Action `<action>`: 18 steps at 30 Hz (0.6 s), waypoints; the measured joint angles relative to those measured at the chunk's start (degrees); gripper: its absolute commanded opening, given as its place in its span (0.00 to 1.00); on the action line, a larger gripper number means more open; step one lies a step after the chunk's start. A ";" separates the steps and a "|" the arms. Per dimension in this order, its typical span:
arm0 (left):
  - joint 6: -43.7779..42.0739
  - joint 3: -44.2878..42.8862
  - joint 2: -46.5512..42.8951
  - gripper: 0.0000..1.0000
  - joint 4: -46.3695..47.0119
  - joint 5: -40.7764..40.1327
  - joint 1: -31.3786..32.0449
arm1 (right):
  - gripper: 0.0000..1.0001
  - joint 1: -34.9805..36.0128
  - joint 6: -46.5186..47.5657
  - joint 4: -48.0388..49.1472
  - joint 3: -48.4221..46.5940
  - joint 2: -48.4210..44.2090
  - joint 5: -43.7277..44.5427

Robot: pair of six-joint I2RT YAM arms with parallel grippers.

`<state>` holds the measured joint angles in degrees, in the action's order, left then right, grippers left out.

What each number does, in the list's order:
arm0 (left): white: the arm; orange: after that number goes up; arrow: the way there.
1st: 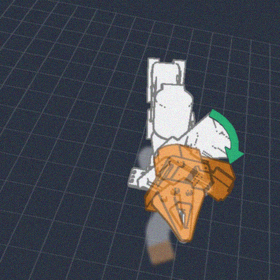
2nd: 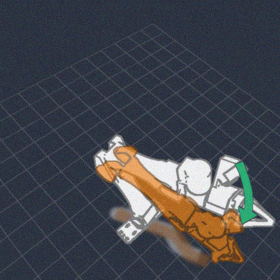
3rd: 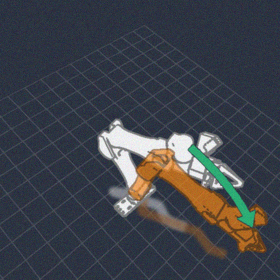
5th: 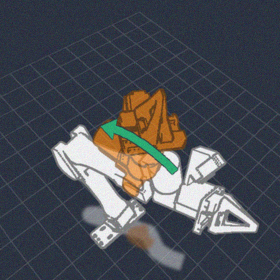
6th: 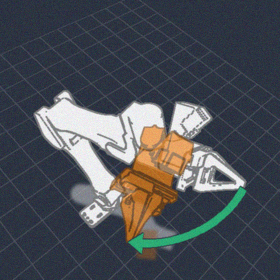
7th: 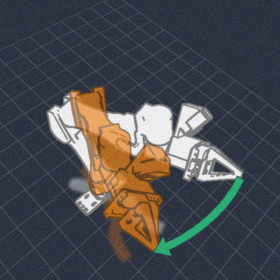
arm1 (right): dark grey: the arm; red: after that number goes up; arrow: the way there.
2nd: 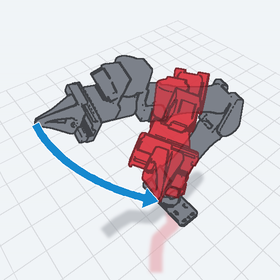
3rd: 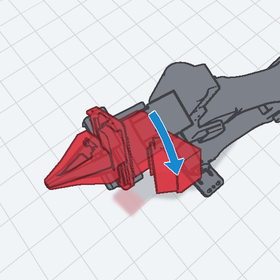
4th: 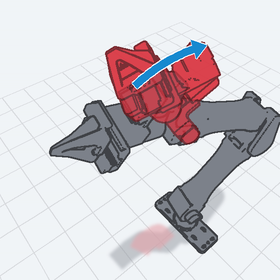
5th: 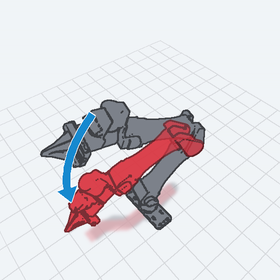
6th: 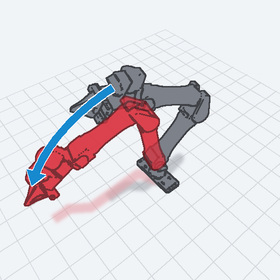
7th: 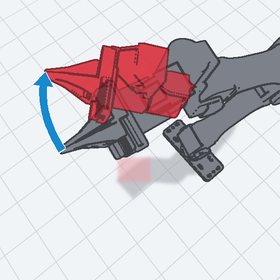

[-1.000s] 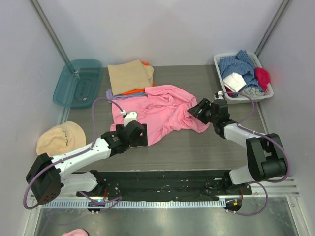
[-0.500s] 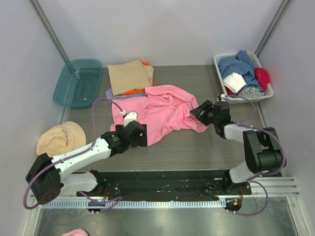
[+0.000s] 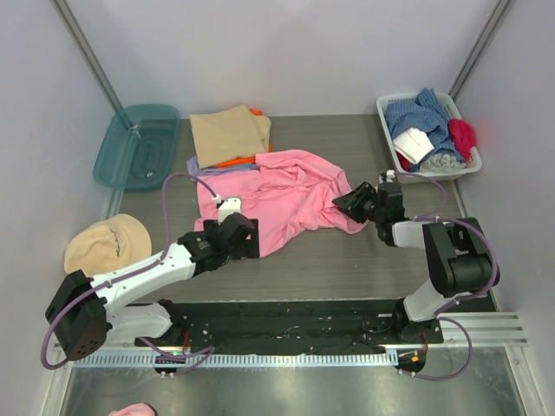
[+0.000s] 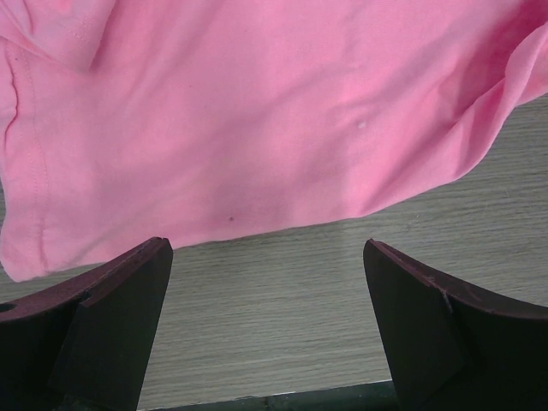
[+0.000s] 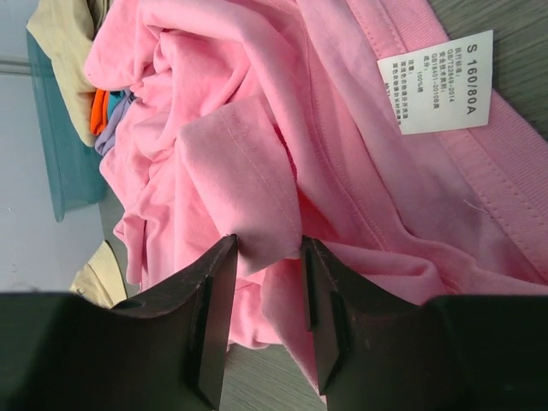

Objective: Fold and stack the t-shirts
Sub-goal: Flatten the tshirt out

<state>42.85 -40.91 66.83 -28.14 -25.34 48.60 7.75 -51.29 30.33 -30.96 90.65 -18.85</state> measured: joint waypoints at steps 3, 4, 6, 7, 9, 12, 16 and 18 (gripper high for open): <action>0.02 0.00 -0.20 1.00 0.00 -0.02 0.00 | 0.16 0.00 -0.15 0.55 0.07 0.07 -0.44; 0.02 0.00 -0.28 1.00 0.00 -0.02 0.00 | 0.12 0.00 -0.26 0.87 0.07 0.11 -0.57; 0.02 0.00 -0.46 1.00 0.00 -0.07 0.00 | 0.03 0.00 -0.50 1.33 0.11 0.15 -0.79; 0.04 0.00 -0.50 0.99 0.00 -0.09 0.00 | 0.01 0.00 -0.61 1.42 0.11 0.15 -0.83; 0.04 0.00 -0.57 1.00 -0.02 -0.17 0.00 | 0.01 0.00 -0.79 1.62 0.13 0.15 -0.87; 0.11 0.00 -0.59 1.00 -0.26 -0.61 -0.22 | 0.01 0.00 -0.68 1.57 0.13 0.13 -0.90; 0.22 -0.02 -1.14 1.00 -1.70 -0.59 -3.26 | 0.01 0.00 0.57 -0.63 0.11 -0.94 -0.74; 0.35 0.09 -2.49 1.00 -1.81 0.00 -6.60 | 0.01 0.00 1.68 -2.80 -0.04 -2.62 -0.61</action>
<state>43.20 -40.82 64.34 -29.95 -25.34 42.00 7.75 -49.60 27.53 -31.00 88.03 -19.46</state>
